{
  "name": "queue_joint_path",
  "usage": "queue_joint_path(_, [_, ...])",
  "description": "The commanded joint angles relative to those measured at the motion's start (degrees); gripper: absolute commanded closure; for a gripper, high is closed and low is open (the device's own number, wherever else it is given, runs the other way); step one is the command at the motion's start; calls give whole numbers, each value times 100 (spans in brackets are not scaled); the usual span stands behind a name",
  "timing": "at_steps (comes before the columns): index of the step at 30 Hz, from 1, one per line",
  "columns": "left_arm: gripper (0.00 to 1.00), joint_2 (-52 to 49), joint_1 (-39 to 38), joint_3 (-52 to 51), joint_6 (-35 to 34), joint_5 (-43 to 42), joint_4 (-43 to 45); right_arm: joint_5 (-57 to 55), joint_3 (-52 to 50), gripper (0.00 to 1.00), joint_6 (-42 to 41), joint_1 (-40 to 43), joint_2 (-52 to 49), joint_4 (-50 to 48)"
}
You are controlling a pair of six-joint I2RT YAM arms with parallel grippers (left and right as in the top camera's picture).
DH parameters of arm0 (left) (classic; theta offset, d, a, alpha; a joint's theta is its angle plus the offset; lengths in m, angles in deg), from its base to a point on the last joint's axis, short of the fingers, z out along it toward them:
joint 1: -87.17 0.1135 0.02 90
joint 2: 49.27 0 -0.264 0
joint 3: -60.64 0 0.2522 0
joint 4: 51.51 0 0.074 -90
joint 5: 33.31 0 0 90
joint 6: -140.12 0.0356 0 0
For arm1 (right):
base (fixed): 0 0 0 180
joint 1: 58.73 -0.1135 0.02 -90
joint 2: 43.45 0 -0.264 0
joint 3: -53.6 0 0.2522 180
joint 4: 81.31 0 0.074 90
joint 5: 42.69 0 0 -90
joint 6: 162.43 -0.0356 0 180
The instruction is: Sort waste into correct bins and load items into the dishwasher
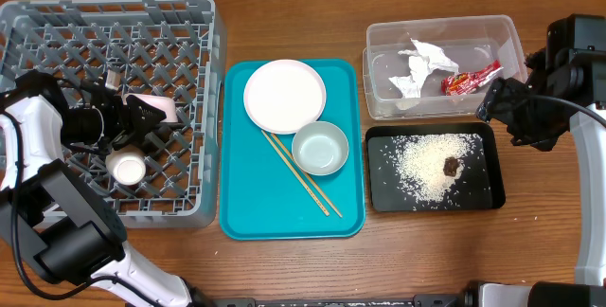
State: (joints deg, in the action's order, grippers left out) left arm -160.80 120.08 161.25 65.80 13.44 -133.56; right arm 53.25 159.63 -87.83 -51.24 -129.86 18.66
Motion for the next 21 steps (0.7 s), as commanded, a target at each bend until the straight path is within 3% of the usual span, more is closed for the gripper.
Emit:
queue_joint_path(1, [27, 37, 20, 612, 46, 170, -417, -31, 74, 25, -20, 20, 55, -15])
queue_joint_path(5, [9, 308, 7, 1261, 107, 195, -857, -31, 74, 25, -20, 20, 55, -13])
queue_joint_path(6, [0, 428, -4, 1362, 107, 192, -911, -31, 74, 25, -22, 20, 55, -13])
queue_joint_path(13, [0, 1239, -898, 1392, 149, 354, -916, -31, 74, 23, -20, 20, 55, 48])
queue_joint_path(18, [0, 1353, -2828, 1375, 146, 1300, -887, -101, 74, 17, 63, 20, 55, 120])
queue_joint_path(21, [0, 1239, -3923, 1364, 153, 1692, -863, -120, 74, 0, 63, 20, 55, 90])
